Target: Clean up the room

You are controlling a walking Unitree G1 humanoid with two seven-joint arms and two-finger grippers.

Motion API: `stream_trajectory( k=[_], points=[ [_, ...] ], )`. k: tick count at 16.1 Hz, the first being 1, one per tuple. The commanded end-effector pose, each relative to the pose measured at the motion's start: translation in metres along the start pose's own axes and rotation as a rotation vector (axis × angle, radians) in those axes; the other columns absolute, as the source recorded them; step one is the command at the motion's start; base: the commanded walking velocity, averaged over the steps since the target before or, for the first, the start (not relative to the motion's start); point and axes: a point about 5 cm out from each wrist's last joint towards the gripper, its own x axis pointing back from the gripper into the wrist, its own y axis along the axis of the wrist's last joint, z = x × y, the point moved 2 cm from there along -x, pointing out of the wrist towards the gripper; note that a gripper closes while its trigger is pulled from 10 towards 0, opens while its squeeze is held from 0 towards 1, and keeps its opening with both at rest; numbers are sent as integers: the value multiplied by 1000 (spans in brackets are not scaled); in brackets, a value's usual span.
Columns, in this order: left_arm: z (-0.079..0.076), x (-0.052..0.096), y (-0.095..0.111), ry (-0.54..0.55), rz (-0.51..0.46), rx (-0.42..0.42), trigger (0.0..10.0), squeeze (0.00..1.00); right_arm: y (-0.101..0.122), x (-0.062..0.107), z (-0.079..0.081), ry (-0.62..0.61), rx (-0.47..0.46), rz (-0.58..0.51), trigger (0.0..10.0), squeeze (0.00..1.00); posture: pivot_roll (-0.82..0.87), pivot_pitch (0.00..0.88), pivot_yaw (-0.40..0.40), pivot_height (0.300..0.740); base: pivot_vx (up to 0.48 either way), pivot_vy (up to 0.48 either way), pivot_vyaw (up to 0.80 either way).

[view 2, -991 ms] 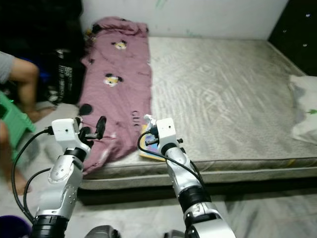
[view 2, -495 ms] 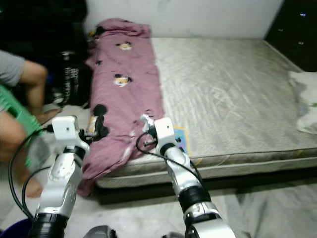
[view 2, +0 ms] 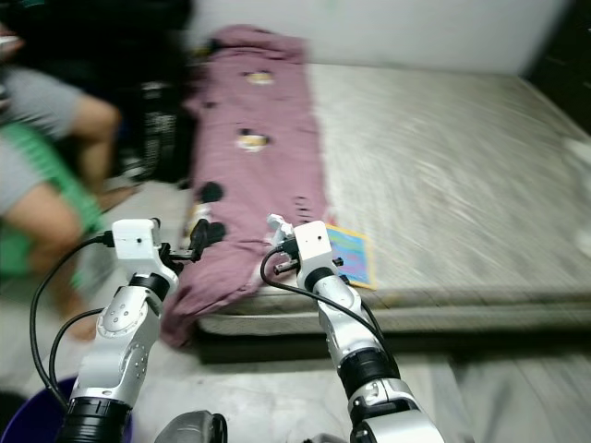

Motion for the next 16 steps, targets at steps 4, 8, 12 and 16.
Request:
stream_trajectory(
  k=[4, 8, 12, 16],
  points=[
    [-8, 0, 0, -60, 14, 16, 10000, 0, 10, -2, -1, 8, 5, -40, 10000, 0, 67, 0, -45, 740, 0, 0, 800],
    [2, 1, 1, 2, 3, -11, 10000, 0, 10, -1, 0, 13, 1, -42, 10000, 0, 67, 0, -46, 740, 0, 0, 800],
    [25, 4, -1, 117, -9, -45, 10000, 0, 17, 0, -5, -32, 9, -96, 10000, 0, 73, 0, -46, 740, 0, 0, 800],
    [52, 8, -7, 250, 17, -83, 10000, 0, 20, 2, -13, -86, 9, -114, 10000, 0, 75, 0, -44, 740, 0, 0, 800]
  ],
)
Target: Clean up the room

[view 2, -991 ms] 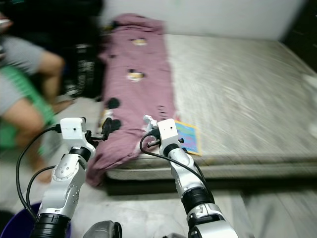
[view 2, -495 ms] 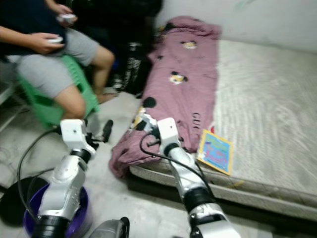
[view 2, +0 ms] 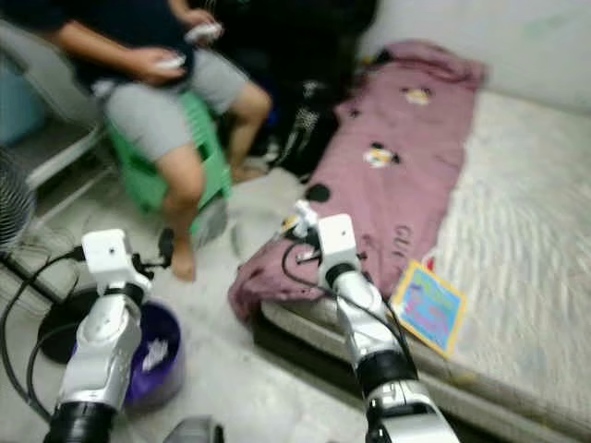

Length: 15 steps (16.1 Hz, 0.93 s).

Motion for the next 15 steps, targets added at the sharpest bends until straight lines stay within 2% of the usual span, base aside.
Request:
stream_trajectory(
  k=[1, 10, 12, 14, 15],
  points=[
    [-2, 1, -1, -9, 1, -30, 10000, 0, 8, -4, 11, 33, -5, -29, 10000, 0, 75, 0, -44, 740, 0, 0, 800],
    [-2, -2, -2, -6, -13, -34, 10000, 0, 10, -5, 11, 16, -11, -42, 10000, 0, 82, 0, -38, 740, 0, 0, 797],
    [-1, 0, 5, -2, -54, -28, 10000, 0, 15, -4, 7, -6, -20, -69, 10000, 0, 77, 0, -35, 740, 0, 0, 0],
    [0, 6, 13, 8, -98, -55, 10000, 0, 22, 2, -1, -39, -30, -103, 10000, 0, 77, 0, -36, 740, 0, 0, 0],
    [1, 13, 15, -21, -104, -50, 10000, 0, 23, 8, -4, -45, -33, -115, 10000, 0, 78, 0, -35, 740, 0, 0, 0]
  ],
)
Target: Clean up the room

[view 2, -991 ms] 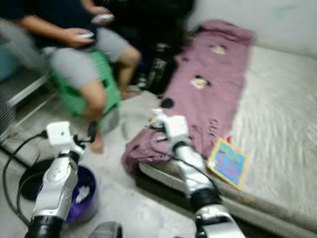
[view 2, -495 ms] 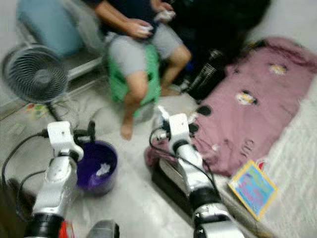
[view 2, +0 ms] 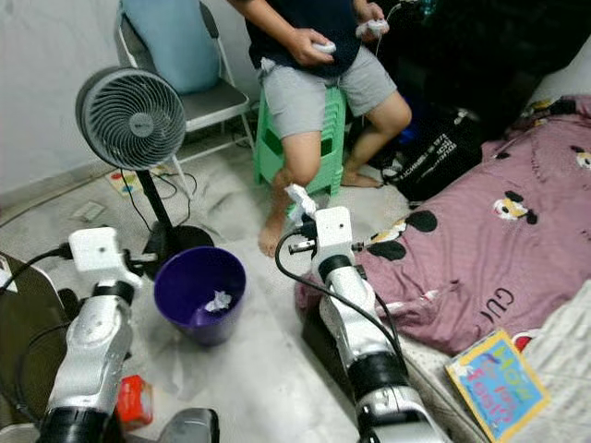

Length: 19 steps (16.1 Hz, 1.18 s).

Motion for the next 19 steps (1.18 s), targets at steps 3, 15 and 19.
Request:
stream_trajectory(
  k=[3, 15, 19],
  points=[
    [6, 23, 9, -28, -20, -4, 10000, 0, 4, 23, -13, -67, -9, -34, 10000, 0, 81, 0, -27, 740, 0, 0, 0],
    [-10, 51, 11, -97, -3, -28, 10000, 0, 7, 61, -25, -90, -29, 8, 10000, 0, 55, 0, -30, 740, 0, 0, 132],
    [-12, 48, 11, -107, 7, -26, 10000, 0, 7, 60, -24, -73, -20, 28, 10000, 0, 53, 0, -34, 740, 0, 0, 791]
  ],
)
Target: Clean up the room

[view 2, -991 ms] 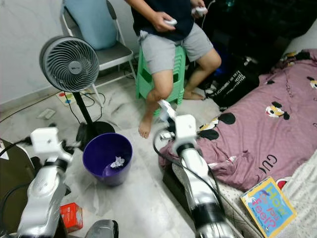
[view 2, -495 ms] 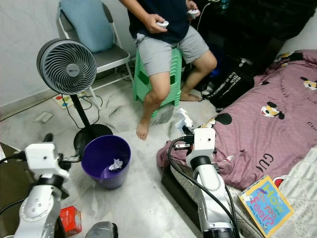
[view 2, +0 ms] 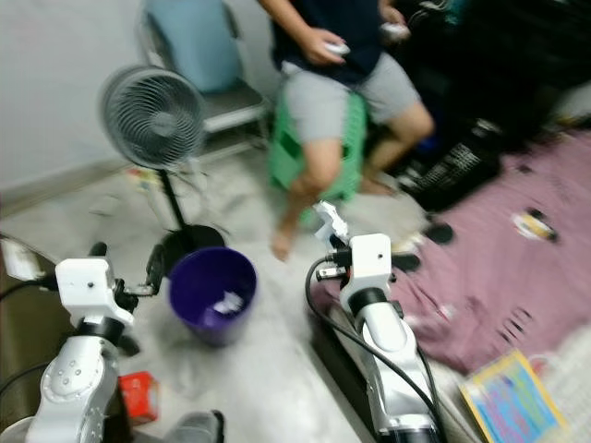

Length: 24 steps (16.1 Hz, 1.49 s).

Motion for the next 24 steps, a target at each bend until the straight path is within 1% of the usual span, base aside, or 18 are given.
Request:
stream_trajectory(
  k=[1, 3, 13, 24],
  points=[
    [-2, -3, 2, -19, -2, 0, 10000, 0, 4, -1, -1, -1, 7, -3, 10000, 0, 53, 0, -34, 740, 0, 0, 794],
    [-3, -5, 3, -23, -4, -2, 10000, 0, 4, -2, 0, 1, 4, 0, 10000, 0, 52, 0, -35, 740, 0, 0, 788],
    [-8, -10, 3, -61, -9, 26, 10000, 0, 2, -6, 1, 18, 12, 14, 10000, 0, 49, 0, -40, 740, 0, 0, 0],
    [-8, -11, 3, -58, -8, 37, 10000, 0, 0, -9, -1, 15, 15, 29, 10000, 0, 46, 0, -41, 740, 367, 0, 0]
  ],
)
